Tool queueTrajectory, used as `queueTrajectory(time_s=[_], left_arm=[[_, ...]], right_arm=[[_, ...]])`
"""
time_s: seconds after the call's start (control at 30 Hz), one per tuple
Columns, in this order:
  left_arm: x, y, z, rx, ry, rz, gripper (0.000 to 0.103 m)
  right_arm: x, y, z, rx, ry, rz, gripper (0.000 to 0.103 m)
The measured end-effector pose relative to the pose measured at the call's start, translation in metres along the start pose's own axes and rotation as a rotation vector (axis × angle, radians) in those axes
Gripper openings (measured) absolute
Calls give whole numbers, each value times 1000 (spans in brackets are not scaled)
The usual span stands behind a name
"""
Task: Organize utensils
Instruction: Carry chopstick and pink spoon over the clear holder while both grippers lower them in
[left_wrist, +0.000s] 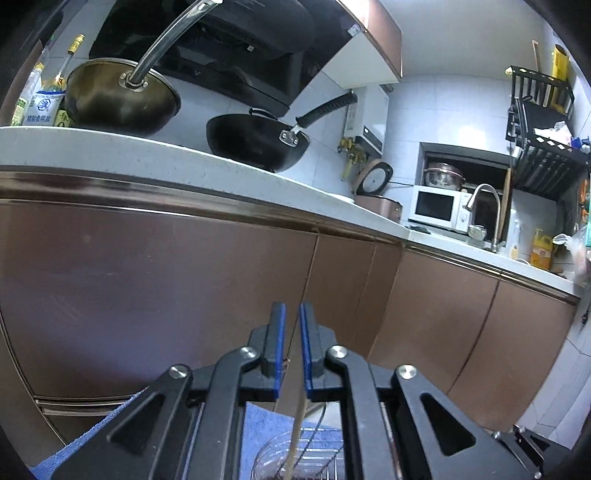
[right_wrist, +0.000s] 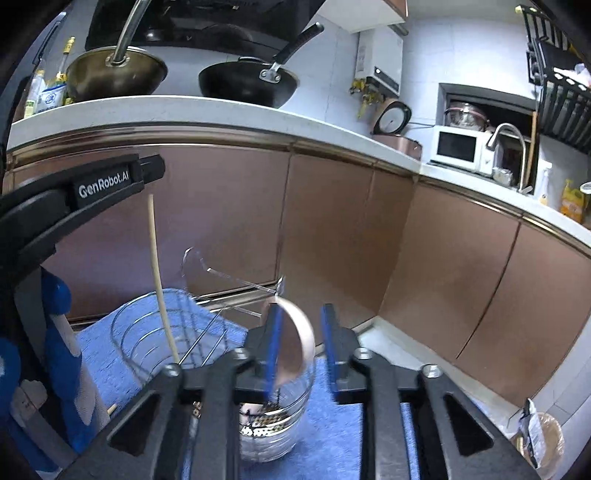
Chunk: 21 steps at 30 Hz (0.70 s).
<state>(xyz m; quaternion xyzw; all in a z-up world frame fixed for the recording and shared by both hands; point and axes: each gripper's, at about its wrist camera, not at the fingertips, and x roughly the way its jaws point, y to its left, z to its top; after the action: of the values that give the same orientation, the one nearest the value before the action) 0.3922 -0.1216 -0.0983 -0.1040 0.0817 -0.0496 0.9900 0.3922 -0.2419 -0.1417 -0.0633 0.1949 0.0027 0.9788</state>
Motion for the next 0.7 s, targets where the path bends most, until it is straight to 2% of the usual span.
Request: queueTrajectory(time_s=[0.07, 0.1, 0.33, 0.57, 0.7], left_arm=[[-11, 2, 8, 0, -10, -3, 27], [-18, 3, 15, 3, -20, -5, 28], [-74, 18, 59, 36, -45, -12, 30], [-147, 41, 101, 79, -40, 17, 30], [-186, 54, 114, 81, -6, 23, 30]], right_arm=[[-9, 0, 3, 5, -13, 7, 37], [-11, 0, 6, 6, -19, 9, 39], [-58, -9, 28, 7, -70, -6, 39], [-136, -17, 57, 13, -143, 12, 40], [-180, -20, 64, 25, -171, 28, 40]])
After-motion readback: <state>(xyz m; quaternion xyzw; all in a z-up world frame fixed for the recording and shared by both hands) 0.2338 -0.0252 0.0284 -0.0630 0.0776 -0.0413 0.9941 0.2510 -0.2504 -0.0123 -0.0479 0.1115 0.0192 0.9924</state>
